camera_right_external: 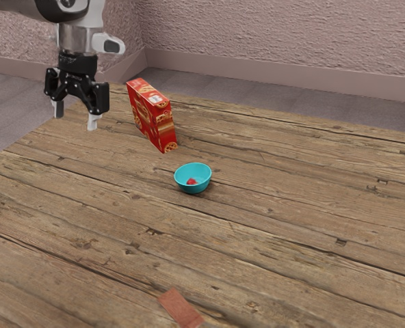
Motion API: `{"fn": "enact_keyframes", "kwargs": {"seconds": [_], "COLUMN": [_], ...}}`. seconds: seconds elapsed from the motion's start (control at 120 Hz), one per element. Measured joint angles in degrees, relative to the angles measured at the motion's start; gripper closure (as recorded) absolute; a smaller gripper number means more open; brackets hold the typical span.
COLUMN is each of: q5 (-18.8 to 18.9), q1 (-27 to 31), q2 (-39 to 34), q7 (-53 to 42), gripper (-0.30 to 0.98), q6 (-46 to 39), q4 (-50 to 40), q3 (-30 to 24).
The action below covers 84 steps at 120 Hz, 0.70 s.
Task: Take strawberry from the bowl
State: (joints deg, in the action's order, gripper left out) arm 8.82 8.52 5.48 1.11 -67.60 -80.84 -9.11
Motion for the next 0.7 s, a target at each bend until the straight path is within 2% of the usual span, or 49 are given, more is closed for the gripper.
{"fn": "enact_keyframes", "kwargs": {"seconds": [0.133,0.208,0.342,0.467,0.592,0.7], "q5": [0.4,-0.6,-5.9,-7.4,-8.0,-8.2], "q1": [-0.1,0.4,-3.6,-4.6,-2.8,-2.6], "q2": [0.0,-0.6,-0.8,2.1,13.7,18.6], "q7": [0.3,1.9,16.7,29.5,38.7,45.1], "gripper": [0.00,0.00,0.00,0.01,0.18,0.33], "q6": [-8.7,-11.6,-15.1,-18.1,-26.7,-32.0], "q4": [-0.2,-0.2,-0.7,-1.6,-1.6,-0.1], "q3": [0.0,-0.7,-2.6,-2.1,-1.9,-1.9]}}
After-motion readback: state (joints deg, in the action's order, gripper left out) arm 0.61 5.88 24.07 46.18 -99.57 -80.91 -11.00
